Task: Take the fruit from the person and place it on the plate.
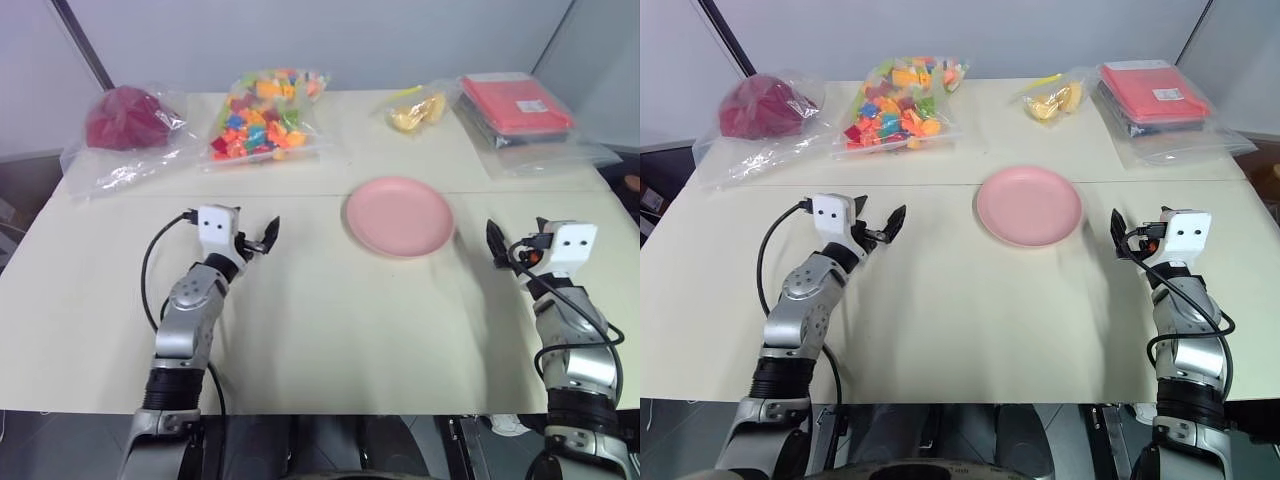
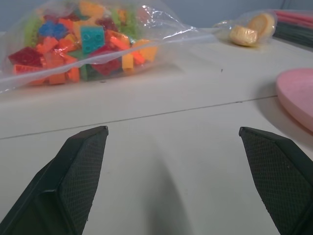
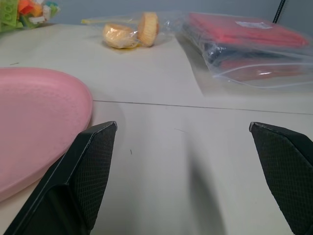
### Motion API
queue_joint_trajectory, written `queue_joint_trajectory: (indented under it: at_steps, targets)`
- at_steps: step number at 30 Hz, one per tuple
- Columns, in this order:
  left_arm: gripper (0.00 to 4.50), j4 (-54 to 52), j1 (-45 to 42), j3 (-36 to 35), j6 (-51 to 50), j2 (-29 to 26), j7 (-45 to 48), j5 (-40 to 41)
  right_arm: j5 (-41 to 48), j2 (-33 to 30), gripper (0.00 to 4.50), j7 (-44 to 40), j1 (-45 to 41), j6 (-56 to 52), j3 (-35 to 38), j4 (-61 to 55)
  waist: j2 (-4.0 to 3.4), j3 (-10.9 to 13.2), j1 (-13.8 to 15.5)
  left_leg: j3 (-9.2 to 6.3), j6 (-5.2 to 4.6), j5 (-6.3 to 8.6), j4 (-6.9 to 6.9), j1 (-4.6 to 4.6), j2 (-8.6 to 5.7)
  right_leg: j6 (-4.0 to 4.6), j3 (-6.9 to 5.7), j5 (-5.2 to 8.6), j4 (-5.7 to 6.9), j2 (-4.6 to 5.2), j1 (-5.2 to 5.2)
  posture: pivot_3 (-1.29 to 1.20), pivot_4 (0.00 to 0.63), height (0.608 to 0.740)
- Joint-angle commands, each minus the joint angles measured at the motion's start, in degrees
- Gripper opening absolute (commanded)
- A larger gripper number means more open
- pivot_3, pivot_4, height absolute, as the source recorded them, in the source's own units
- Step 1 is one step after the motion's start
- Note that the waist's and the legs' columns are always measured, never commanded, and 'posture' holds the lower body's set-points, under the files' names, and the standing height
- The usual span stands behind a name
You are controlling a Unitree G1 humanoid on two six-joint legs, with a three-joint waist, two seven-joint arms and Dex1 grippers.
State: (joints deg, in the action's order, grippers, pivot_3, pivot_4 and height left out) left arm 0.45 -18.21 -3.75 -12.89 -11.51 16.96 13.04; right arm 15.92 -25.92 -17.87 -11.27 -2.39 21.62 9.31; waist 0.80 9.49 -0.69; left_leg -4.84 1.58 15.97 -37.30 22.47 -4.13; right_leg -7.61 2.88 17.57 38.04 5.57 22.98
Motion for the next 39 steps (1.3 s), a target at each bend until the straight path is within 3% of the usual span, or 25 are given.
queue_joint_trajectory:
  at_steps: [1,39]
  targets:
    - [4.50,-0.67,-1.51,-1.54,1.50,-1.16,0.63,0.33,-0.20,-0.83,4.44,0.19,-0.45,0.94,0.67,-1.78,0.00,0.00,0.00,0.00,0.00,0.00,0.00,0.00,0.00,0.00,0.00,0.00,0.00,0.00,0.00,0.00,0.150,0.740]
    - [4.50,1.37,-1.51,-1.60,4.45,-0.72,0.56,-1.44,-1.04,-0.60,4.44,-0.23,-1.46,1.19,-0.17,-1.04,0.00,0.00,-0.01,0.00,0.00,0.00,0.00,0.00,0.00,0.00,0.00,0.00,0.00,0.00,0.00,0.00,0.150,0.740]
